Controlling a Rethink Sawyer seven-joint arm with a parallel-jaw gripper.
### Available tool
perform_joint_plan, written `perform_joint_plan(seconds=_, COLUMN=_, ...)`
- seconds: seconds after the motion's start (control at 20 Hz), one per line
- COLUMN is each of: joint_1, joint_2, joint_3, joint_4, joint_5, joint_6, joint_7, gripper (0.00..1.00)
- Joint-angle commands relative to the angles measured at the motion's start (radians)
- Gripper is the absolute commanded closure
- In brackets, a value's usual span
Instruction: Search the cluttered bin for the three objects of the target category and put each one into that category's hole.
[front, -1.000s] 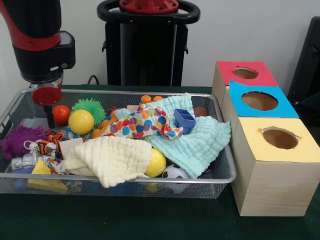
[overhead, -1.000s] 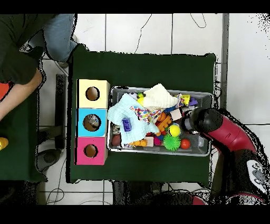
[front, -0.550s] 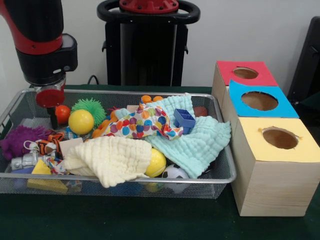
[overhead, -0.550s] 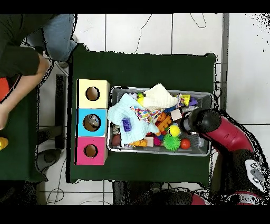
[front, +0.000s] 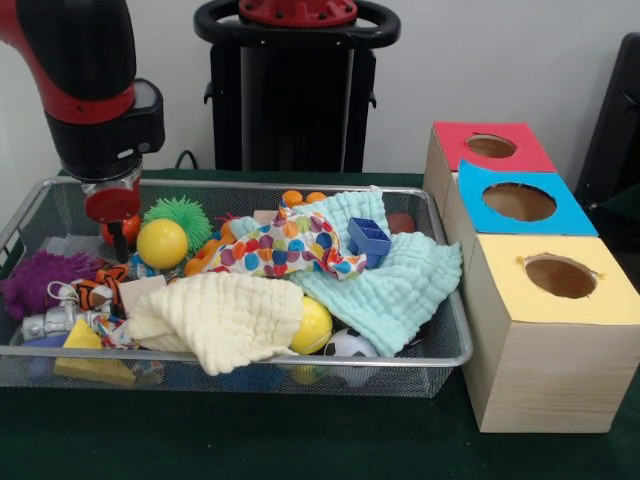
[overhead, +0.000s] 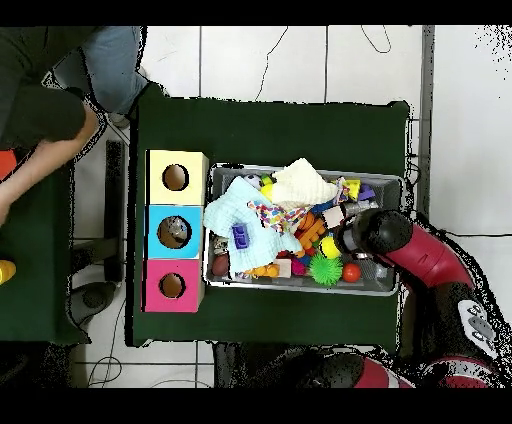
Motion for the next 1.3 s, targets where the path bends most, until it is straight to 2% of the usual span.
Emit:
perform_joint_plan(seconds=0.05, joint_1=-0.007, joint_2=0.043, joint_3=0.104, joint_4=0.056, joint_5=0.018, joint_6=-0.049, joint_7=0.061, gripper=0.0)
perform_joint_plan(seconds=1.3, joint_1=0.013, joint_2=0.103, joint_3=0.107, joint_4=0.005, joint_5=0.042, joint_6=-0.092, joint_7=0.101, gripper=0.0)
